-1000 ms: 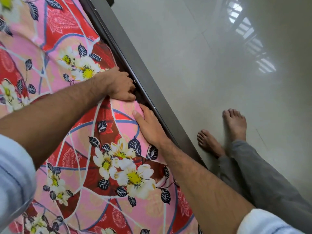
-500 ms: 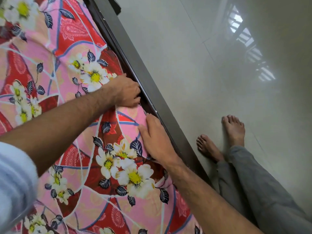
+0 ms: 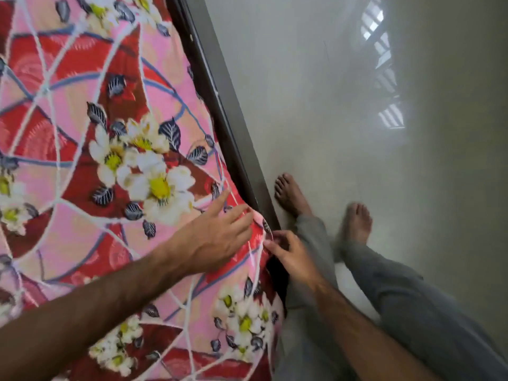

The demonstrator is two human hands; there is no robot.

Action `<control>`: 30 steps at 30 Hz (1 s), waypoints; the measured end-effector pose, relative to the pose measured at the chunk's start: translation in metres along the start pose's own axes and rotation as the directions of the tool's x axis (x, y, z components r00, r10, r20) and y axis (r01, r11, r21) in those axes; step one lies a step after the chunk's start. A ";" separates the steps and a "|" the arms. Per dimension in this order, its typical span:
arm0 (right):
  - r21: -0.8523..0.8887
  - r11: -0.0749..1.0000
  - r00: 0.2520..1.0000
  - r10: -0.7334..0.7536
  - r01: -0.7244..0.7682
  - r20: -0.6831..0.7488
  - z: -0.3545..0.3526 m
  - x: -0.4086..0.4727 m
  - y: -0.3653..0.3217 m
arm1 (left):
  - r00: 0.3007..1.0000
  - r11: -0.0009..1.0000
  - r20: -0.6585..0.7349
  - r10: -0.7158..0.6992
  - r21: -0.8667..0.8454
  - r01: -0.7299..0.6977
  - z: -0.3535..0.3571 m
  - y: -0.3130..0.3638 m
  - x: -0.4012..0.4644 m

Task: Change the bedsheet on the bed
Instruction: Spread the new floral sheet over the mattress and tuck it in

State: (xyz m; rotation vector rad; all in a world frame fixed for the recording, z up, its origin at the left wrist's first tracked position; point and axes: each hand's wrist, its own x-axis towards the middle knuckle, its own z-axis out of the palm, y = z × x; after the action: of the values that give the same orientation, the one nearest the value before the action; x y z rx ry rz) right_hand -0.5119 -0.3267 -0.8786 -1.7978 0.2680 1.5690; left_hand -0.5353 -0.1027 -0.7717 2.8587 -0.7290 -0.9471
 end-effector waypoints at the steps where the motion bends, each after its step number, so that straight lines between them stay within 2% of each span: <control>1: 0.084 0.996 1.000 0.003 -0.003 -0.001 -0.003 -0.002 0.004 | 1.000 1.000 -0.006 -0.017 -0.012 0.017 0.007 0.018 -0.006; 3: 0.135 0.990 0.998 -0.035 0.029 0.042 -0.009 -0.008 0.013 | 0.995 0.995 -0.007 -0.101 -0.026 0.100 0.019 0.054 -0.017; 7: 0.115 0.982 0.967 -0.171 0.151 0.191 -0.017 -0.021 0.027 | 0.947 0.944 0.000 -0.322 -0.073 0.321 0.038 0.104 -0.033; 9: 0.121 0.967 0.949 -0.243 0.222 0.200 -0.020 -0.024 0.033 | 0.927 0.924 0.006 -0.374 -0.080 0.373 0.046 0.115 -0.034; 10: 0.147 0.966 0.947 -0.241 0.213 0.213 -0.019 -0.026 0.033 | 0.916 0.913 0.003 -0.401 -0.081 0.399 0.049 0.118 -0.034; 12: 0.144 0.976 0.944 -0.198 0.164 0.265 -0.014 -0.031 0.034 | 0.905 0.903 -0.003 -0.425 -0.072 0.424 0.052 0.119 -0.030; 15: -0.017 0.995 0.947 -0.093 0.103 0.308 0.002 -0.041 0.048 | 0.906 0.905 -0.008 -0.422 -0.050 0.421 0.056 0.119 -0.026; 18: -0.084 0.985 0.953 -0.123 0.152 0.276 0.009 -0.056 0.078 | 0.902 0.902 -0.024 -0.431 -0.034 0.430 0.063 0.120 -0.026; 20: -0.018 0.983 0.944 -0.173 0.185 0.280 0.007 -0.071 0.104 | 0.899 0.900 -0.047 -0.436 -0.035 0.435 0.067 0.120 -0.026; 22: 0.045 0.989 0.950 -0.149 0.142 0.273 0.000 -0.087 0.126 | 0.897 0.900 -0.069 -0.436 -0.029 0.435 0.069 0.121 -0.025; 26: 0.081 0.990 0.919 0.073 -0.112 0.388 -0.008 -0.104 0.155 | 0.887 0.892 -0.103 -0.450 -0.008 0.451 0.072 0.121 -0.025; 28: 0.119 0.985 0.889 0.060 -0.127 0.454 -0.016 -0.106 0.167 | 0.882 0.888 -0.121 -0.456 0.003 0.460 0.073 0.122 -0.026; 30: 0.249 0.959 0.885 0.002 -0.133 0.466 -0.026 -0.108 0.181 | 0.884 0.889 -0.124 -0.451 0.020 0.457 0.073 0.122 -0.026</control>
State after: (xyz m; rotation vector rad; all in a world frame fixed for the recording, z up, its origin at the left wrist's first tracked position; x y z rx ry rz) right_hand -0.6234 -0.5045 -0.8469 -1.1695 0.3040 1.8547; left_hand -0.6467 -0.1923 -0.7942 3.1624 -0.0610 -0.7914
